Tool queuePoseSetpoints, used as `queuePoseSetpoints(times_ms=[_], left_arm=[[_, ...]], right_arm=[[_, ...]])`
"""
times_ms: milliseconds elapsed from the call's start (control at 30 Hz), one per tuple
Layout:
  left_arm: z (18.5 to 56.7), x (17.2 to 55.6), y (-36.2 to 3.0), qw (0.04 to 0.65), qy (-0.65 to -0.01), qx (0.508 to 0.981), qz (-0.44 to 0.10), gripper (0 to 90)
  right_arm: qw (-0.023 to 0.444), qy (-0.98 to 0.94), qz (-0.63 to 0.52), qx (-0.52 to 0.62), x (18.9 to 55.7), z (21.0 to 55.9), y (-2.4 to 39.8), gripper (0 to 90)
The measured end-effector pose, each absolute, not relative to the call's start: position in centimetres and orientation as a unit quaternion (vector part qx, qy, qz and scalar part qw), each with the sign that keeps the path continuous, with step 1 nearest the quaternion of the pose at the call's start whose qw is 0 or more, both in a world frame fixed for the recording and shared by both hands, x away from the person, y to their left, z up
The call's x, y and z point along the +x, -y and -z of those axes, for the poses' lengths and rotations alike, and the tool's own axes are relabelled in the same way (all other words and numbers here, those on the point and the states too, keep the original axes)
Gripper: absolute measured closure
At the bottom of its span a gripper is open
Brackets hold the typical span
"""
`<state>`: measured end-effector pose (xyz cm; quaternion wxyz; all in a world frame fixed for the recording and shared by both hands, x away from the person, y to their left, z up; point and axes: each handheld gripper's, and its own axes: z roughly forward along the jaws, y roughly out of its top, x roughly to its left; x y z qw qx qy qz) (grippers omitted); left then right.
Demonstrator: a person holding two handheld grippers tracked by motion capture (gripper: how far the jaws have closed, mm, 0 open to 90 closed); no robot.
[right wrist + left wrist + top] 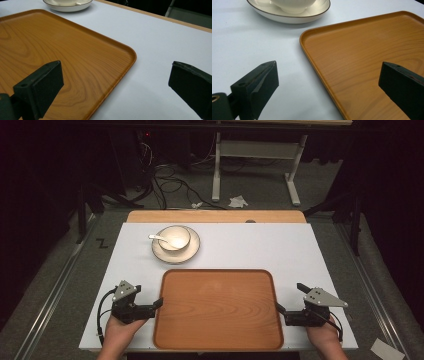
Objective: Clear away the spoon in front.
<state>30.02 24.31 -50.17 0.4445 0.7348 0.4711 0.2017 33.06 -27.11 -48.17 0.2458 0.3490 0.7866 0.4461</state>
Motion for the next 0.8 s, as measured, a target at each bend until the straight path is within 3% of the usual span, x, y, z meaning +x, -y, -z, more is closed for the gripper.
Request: queuePoseSetpoints(times_ms=[333, 800], left_arm=[[50.3, 31.2, -24.8, 0.452, -0.491, 0.723, -0.181, 6.6], [48.0, 34.0, -24.6, 0.453, -0.489, 0.721, -0.187, 2.5]], right_arm=[[0.249, -0.784, -0.452, 0.345, 33.0, 48.0, 27.7, 0.8], [0.247, -0.781, -0.457, 0.345, 33.0, 47.9, 28.4, 0.8]])
